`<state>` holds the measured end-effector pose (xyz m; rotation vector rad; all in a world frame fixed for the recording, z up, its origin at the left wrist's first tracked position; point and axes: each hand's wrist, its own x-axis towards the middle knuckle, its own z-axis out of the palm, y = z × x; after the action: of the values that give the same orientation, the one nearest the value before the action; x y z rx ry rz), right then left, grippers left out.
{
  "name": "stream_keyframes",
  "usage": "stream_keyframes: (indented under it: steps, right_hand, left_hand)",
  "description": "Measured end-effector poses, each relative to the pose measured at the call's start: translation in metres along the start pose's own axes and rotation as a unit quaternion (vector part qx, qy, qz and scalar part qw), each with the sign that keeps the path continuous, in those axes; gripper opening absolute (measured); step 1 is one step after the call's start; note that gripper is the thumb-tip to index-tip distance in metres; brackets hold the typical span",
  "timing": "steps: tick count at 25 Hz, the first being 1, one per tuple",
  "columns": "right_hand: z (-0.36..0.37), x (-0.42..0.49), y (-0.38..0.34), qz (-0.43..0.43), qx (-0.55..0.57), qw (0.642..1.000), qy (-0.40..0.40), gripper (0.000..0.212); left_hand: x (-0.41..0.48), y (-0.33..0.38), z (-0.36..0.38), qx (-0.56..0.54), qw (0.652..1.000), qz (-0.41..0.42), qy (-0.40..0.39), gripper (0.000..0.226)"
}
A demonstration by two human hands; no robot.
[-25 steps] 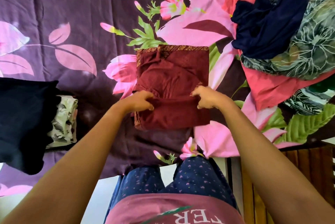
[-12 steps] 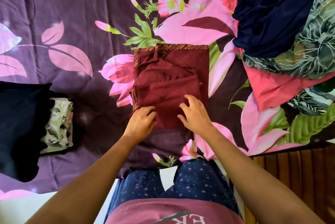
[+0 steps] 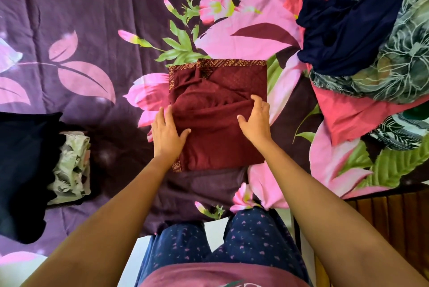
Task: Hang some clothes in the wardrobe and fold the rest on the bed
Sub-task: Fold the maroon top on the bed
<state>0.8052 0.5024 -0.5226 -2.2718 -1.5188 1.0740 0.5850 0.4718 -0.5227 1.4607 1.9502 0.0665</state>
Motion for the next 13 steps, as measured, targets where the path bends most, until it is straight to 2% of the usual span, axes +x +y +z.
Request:
stream_keyframes:
  steps: [2, 5, 9, 13]
  right_hand:
    - [-0.003, 0.008, -0.005, 0.062, 0.022, 0.998, -0.008, 0.061]
    - [-0.005, 0.008, -0.003, 0.086, 0.026, 0.996, -0.005, 0.055]
    - [-0.003, -0.002, 0.006, 0.035, -0.017, 0.998, 0.045, 0.027]
    - [0.004, -0.017, 0.015, -0.082, -0.041, 0.970, 0.226, 0.023]
  left_hand:
    - [0.008, 0.002, -0.004, -0.081, 0.994, -0.072, -0.011, 0.081]
    - [0.007, 0.000, -0.007, -0.163, 0.976, -0.144, -0.012, 0.064]
    - [0.003, -0.003, -0.004, -0.150, 0.983, -0.102, 0.016, 0.037]
    - [-0.015, 0.004, -0.004, -0.141, 0.984, -0.017, 0.109, 0.028]
